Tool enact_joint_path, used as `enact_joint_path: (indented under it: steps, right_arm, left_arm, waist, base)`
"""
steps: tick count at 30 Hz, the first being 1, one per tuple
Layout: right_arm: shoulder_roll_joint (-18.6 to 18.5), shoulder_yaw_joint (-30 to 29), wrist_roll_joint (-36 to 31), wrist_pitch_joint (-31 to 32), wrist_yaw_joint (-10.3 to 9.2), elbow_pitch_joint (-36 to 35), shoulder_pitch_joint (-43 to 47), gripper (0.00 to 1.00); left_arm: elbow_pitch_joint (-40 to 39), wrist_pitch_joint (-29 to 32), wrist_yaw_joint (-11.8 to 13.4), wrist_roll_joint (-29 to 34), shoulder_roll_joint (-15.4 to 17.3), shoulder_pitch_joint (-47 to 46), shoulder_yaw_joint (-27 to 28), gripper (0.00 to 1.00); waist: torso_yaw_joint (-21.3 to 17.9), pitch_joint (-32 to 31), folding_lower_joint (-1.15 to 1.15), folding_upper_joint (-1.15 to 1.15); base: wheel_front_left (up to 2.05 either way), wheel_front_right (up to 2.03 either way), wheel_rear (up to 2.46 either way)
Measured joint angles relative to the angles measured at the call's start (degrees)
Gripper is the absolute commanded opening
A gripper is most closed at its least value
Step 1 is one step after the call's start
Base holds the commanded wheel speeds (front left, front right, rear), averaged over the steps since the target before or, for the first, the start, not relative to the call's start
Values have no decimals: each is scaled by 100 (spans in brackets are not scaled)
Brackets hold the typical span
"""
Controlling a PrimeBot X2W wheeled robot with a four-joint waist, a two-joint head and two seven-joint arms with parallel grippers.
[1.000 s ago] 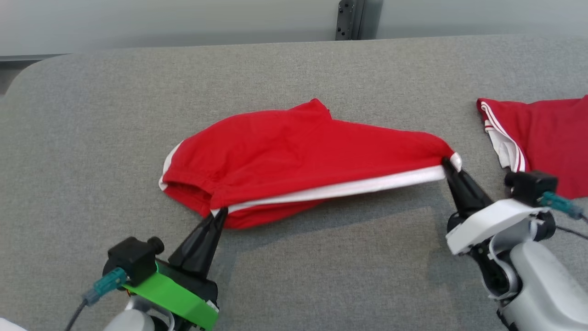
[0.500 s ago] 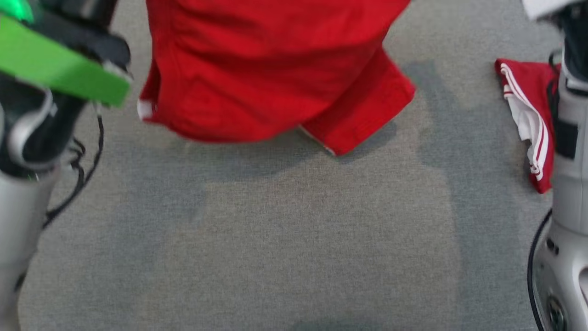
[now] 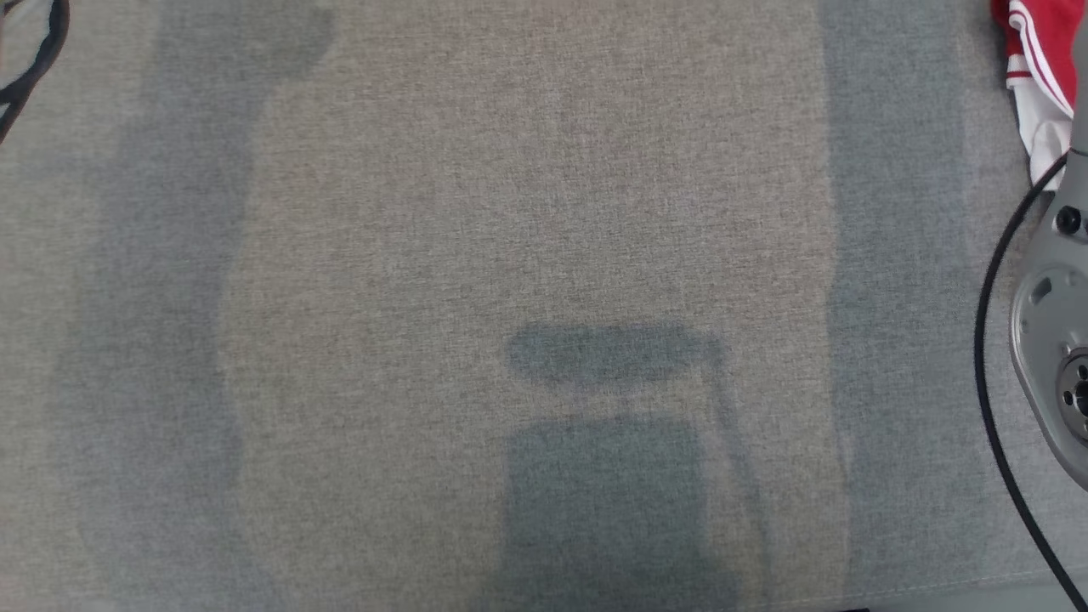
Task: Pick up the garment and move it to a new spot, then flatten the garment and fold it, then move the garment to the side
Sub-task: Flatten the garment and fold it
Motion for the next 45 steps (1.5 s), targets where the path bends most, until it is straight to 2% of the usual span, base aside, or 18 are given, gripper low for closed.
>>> enact_joint_path:
  steps: [4,8,10,13,19,21,24,27,30,32,34,38,41,45]
  right_arm:
    - [7,431,382,-471,-3,291,306,0]
    - [1,833,780,-814,-3,85,1394,0]
    - [-26,912,1009,-936,-3,-172,2125,0]
    - [-210,982,1432,-1009,-3,-766,3367,0]
    - [-539,1036,1982,-943,-3,-1820,6087,0]
    - [-621,1127,2001,-884,-3,-2151,6936,0]
    - [-620,1136,2001,-844,0,-2591,8208,0]
    - [-466,1020,2037,-788,3,-3162,9359,0]
    - [-344,772,2068,-711,2,-3786,10216,0]
    - [-258,598,2163,-623,0,-4102,10421,0]
    - [-238,479,2093,-456,0,-4274,10341,0]
    - [-191,453,1878,-113,-4,-4255,9485,0]
    - [-164,498,1671,134,-4,-3969,8680,0]
    - [-144,564,1430,425,-4,-3251,7530,0]
  left_arm:
    - [318,-405,-1,-231,56,149,-478,0]
    - [231,-710,-1,-577,181,857,-1050,0]
    - [59,-812,-1,-702,281,1379,-1355,0]
    - [-292,-909,-1,-759,503,2227,-1532,0]
    - [-1107,-933,64,-315,477,4508,-1370,0]
    - [-1419,-937,218,-323,420,5365,-1215,0]
    - [-1945,-945,577,-235,431,6640,-1088,0]
    - [-2533,-943,1045,-221,481,7901,-1000,0]
    - [-3197,-942,1367,-331,511,8800,-1017,0]
    - [-3588,-899,1418,-460,506,9100,-1057,0]
    - [-3878,-878,1329,-709,430,9123,-1029,0]
    - [-3925,-701,1244,-944,294,8752,-883,0]
    - [-3753,-577,1246,-1177,89,8240,-647,0]
    - [-3211,-291,1198,-1392,-102,7504,-489,0]
  waist:
    - [-140,243,1,0]
    - [-289,319,0,0]
    - [-322,263,0,0]
    - [-361,105,-1,0]
    - [-383,-408,-1,0]
    - [-389,-653,-1,0]
    - [-388,-1089,-2,0]
    - [-388,-1519,-2,0]
    - [-372,-1886,-2,0]
    - [-345,-2065,-2,0]
    - [-282,-2178,-2,0]
    - [-123,-2227,-2,0]
    - [-27,-2145,-2,0]
    - [169,-1954,-2,0]
  base:
    - [0,0,0]
    - [0,0,0]
    - [0,0,0]
    - [0,0,0]
    - [0,0,0]
    - [0,0,0]
    - [0,0,0]
    - [0,0,0]
    - [0,0,0]
    - [0,0,0]
    - [0,0,0]
    - [0,0,0]
    - [0,0,0]
    - [0,0,0]
